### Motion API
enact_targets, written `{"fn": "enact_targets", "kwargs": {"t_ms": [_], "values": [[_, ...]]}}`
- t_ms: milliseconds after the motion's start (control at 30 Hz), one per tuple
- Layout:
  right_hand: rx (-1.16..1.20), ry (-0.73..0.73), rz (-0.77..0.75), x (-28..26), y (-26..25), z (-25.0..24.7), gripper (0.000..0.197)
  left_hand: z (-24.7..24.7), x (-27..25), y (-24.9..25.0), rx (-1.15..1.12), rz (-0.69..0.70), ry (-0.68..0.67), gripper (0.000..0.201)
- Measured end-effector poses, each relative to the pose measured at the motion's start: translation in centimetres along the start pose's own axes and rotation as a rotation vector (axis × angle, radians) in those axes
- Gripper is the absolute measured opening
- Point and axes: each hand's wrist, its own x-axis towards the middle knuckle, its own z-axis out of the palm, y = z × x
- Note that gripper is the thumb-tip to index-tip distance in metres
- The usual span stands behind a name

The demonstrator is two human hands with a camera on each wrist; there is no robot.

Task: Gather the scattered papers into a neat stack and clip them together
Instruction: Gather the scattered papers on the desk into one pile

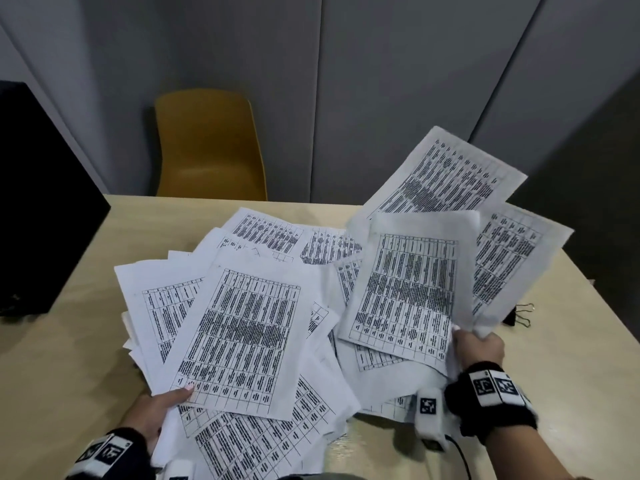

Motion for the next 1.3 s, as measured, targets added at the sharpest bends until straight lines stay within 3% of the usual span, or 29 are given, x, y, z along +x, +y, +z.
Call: {"fn": "enact_targets", "kwargs": {"t_ms": [200,400,500,667,800,867,1033,1100,1200,1300], "values": [[0.19,0.007,-0.027,0.0,-4.2,-0.5,0.04,0.1,-0.2,0.1,-0.038,0.029,-0.018,0.006],[0.111,-0.138,-0.022,-1.2,-3.4,2.3,0.062,0.3,-0.3,0.2,-0.035,0.038,-0.024,0.004],[0.032,-0.264,0.001,-3.6,-1.2,4.2,0.035,0.4,-0.4,0.3,-0.016,0.04,-0.014,0.005],[-0.085,-0.45,0.013,-7.0,1.2,7.1,0.033,0.6,-0.8,0.3,-0.01,0.074,-0.014,0.005],[-0.158,-0.527,-0.021,-7.9,1.5,8.9,0.036,0.9,-0.8,0.3,-0.105,0.103,0.016,0.036],[-0.236,-0.561,-0.067,-8.7,1.5,9.8,0.035,1.1,-0.7,0.3,-0.162,0.108,0.0,0.042],[-0.348,-0.66,-0.169,-11.7,2.2,11.9,0.015,0.9,-0.6,0.0,-0.118,0.151,-0.013,0.059],[-0.404,-0.731,-0.194,-13.0,2.2,12.1,0.009,0.9,-0.6,-0.2,-0.081,0.147,-0.022,0.046],[-0.399,-0.809,-0.232,-13.2,2.3,12.3,0.021,1.1,-0.8,-0.2,-0.054,0.144,0.006,0.034],[-0.292,-0.706,-0.304,-11.6,1.9,12.3,0.009,1.1,-0.7,-0.2,-0.122,0.134,-0.012,0.04]]}}
